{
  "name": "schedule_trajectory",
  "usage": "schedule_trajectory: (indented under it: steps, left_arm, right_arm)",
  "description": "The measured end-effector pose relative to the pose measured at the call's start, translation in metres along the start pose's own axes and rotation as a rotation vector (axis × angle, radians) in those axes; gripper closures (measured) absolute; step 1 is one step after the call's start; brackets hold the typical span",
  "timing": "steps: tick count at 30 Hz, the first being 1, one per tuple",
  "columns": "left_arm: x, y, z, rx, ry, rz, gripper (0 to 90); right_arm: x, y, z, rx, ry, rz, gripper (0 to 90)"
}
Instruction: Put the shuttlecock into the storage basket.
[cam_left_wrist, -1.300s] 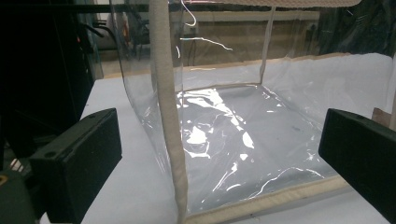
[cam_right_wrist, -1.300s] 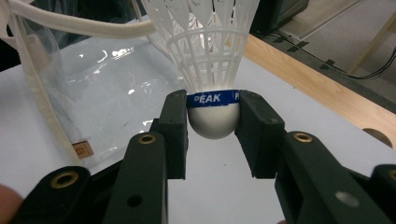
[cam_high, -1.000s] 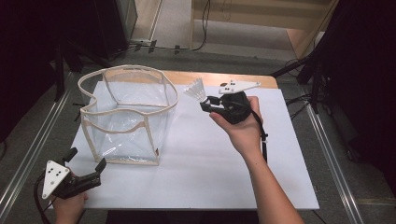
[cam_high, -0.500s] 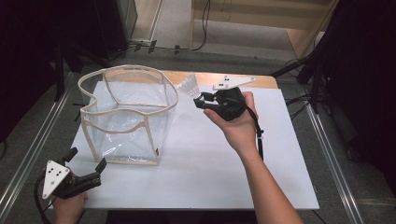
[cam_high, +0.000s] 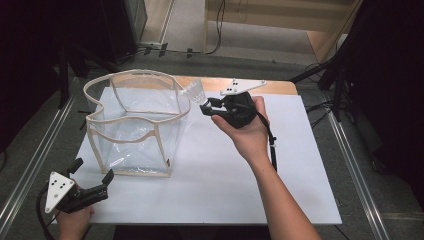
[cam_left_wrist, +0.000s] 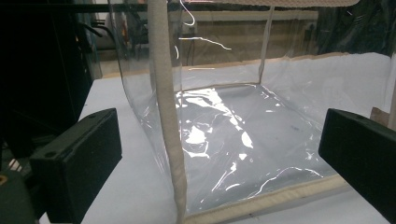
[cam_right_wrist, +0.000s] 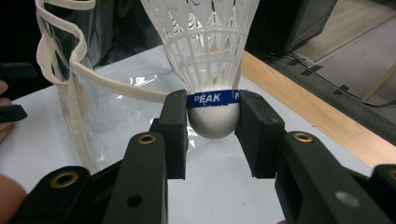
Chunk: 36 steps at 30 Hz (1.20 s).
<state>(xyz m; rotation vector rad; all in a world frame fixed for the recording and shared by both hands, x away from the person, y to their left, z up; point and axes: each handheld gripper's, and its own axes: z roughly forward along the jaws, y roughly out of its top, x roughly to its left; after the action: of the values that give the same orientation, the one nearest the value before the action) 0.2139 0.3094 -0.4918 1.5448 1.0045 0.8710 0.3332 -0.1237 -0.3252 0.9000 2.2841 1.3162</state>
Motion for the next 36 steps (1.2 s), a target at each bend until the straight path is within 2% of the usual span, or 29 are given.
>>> schedule_trajectory:
  steps: [14, 36]
  left_arm:
    - [0.000, 0.000, 0.000, 0.005, -0.001, 0.005, 0.0]
    - [0.000, 0.000, 0.000, 0.006, -0.001, 0.006, 0.0]
  right_arm:
    - [0.006, 0.008, 0.004, -0.014, 0.014, -0.013, 62.3]
    - [0.020, 0.017, 0.023, -0.007, 0.051, -0.032, 62.2]
